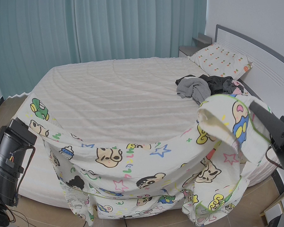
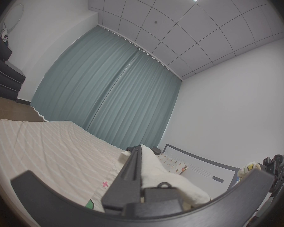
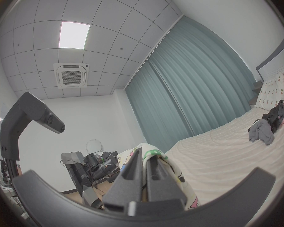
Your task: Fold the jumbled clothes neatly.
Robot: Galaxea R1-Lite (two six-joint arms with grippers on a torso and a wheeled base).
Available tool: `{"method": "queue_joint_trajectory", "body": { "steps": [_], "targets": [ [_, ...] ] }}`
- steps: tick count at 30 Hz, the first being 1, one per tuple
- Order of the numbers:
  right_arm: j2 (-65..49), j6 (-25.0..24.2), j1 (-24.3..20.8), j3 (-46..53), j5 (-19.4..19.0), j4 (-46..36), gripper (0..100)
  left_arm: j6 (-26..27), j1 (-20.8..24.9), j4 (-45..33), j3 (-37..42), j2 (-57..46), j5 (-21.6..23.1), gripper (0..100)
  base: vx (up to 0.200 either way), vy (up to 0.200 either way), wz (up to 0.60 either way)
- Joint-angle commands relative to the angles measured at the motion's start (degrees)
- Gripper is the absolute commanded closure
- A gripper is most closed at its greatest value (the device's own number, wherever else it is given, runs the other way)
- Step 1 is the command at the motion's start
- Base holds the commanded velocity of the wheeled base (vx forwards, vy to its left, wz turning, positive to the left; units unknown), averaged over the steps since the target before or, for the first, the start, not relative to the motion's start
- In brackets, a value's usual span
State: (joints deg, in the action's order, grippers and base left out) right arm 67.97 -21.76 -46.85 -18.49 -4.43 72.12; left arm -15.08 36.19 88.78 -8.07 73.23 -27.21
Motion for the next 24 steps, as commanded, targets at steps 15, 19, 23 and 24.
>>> {"method": "queue_joint_trajectory", "body": {
  "steps": [15, 19, 23, 24],
  "targets": [
    [10.8, -0.7, 13.0, -3.5, -2.3, -5.2, 100, -1.4, -0.6, 0.2, 2.5, 11.7, -0.7, 100, 0.000, 0.000, 0.00],
    [13.6, -0.4, 15.7, -6.0, -2.9, -5.1, 100, -1.4, -1.7, 0.0, -0.4, 13.7, -1.4, 100, 0.050, 0.000, 0.00],
    [16.3, 0.0, 18.7, -9.5, -3.6, -5.3, 100, -0.3, -4.6, -0.1, -4.1, 17.1, -1.6, 100, 0.200, 0.000, 0.00],
    [17.1, 0.0, 19.3, -10.3, -3.9, -5.5, 100, 0.2, -5.2, -0.1, -5.2, 18.1, -1.5, 100, 0.200, 0.000, 0.00]
  ]
}}
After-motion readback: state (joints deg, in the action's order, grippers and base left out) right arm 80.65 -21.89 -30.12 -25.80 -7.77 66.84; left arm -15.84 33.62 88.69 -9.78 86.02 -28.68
